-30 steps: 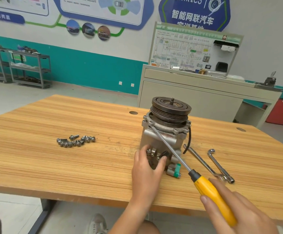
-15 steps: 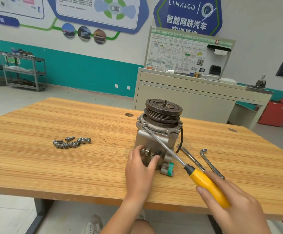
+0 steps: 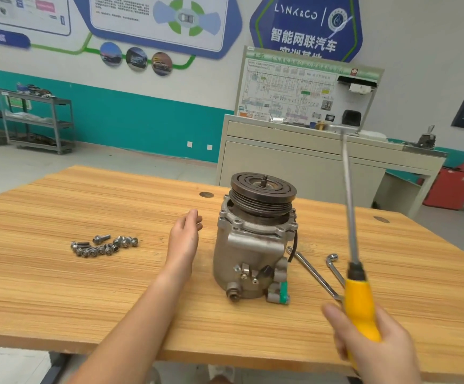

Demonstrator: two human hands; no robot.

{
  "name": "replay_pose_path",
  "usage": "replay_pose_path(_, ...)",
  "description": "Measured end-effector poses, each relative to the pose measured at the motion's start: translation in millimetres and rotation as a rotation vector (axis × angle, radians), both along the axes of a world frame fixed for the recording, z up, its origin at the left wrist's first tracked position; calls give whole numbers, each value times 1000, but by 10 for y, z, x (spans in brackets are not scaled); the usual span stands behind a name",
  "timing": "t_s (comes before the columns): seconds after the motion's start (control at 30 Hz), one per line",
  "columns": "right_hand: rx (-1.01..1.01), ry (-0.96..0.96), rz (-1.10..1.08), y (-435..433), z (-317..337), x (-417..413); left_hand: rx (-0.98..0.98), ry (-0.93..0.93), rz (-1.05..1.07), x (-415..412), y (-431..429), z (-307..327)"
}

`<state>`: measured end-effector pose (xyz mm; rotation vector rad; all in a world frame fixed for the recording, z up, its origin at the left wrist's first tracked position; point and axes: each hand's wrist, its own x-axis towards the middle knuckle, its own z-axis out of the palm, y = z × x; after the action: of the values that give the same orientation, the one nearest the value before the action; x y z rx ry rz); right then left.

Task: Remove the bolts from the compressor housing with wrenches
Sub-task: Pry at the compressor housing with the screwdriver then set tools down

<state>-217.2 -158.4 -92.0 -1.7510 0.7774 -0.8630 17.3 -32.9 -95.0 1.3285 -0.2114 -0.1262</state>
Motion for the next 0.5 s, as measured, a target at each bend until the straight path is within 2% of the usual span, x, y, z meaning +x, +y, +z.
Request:
replay_pose_path(0.07,-116,-67,80,191,81,256,15,55,-174,156,-147,117)
replay_pose_path(0.17,-219,-109,94,191,172,652,90,9,-363,212,-310,176)
replay_pose_path(0.23,-226,-134,89,137,162,799,-11,76,-467,236,-356,191)
replay_pose_path(0.37,-185,-102,95,31,115,879,-85,123,-516,279,-385,213)
replay_pose_path(0.5,-109,-79,124,-71,95,897,-35,132,-529,292,-376,233)
